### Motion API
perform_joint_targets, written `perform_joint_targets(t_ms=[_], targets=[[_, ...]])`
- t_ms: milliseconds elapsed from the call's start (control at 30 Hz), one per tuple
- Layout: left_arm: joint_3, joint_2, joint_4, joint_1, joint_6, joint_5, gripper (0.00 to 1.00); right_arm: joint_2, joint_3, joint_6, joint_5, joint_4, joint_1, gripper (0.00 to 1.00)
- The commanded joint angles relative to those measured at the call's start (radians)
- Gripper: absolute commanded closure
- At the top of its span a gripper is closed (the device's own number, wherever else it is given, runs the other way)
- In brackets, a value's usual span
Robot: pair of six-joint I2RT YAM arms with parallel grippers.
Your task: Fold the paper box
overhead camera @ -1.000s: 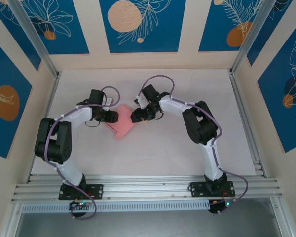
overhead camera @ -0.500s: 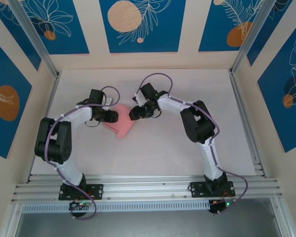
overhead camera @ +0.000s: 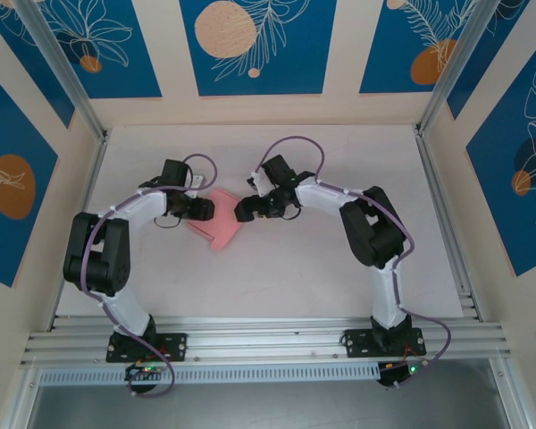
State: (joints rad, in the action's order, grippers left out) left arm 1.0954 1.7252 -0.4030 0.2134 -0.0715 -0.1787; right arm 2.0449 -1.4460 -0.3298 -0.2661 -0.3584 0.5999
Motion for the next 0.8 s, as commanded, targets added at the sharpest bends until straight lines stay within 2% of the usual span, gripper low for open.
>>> perform_joint_targets(t_ms=[0,100,200,367,467,633,767], targets=[[0.036,0.016,-0.039,-0.002,0.011,0.005,0.40,-0.129,0.105,-0.079,0.032,0.082,-0.001,0.08],[0.039,0.020,-0.039,-0.004,0.013,0.007,0.40,-0.217,0.238,-0.156,0.153,0.154,0.056,0.12],[0.040,0.029,-0.038,-0.003,0.013,0.009,0.40,-0.253,0.338,-0.226,0.321,0.234,0.173,0.18],[0.051,0.048,-0.043,-0.006,0.015,0.001,0.40,-0.203,0.374,-0.289,0.514,0.382,0.376,0.23],[0.058,0.053,-0.046,-0.008,0.017,-0.005,0.40,-0.148,0.353,-0.315,0.603,0.452,0.456,0.23],[0.060,0.039,-0.057,-0.009,0.024,-0.002,0.40,-0.134,0.335,-0.303,0.657,0.449,0.464,0.25],[0.051,-0.015,-0.059,-0.013,0.024,0.009,0.38,-0.267,0.419,-0.242,0.651,0.438,0.410,0.25]])
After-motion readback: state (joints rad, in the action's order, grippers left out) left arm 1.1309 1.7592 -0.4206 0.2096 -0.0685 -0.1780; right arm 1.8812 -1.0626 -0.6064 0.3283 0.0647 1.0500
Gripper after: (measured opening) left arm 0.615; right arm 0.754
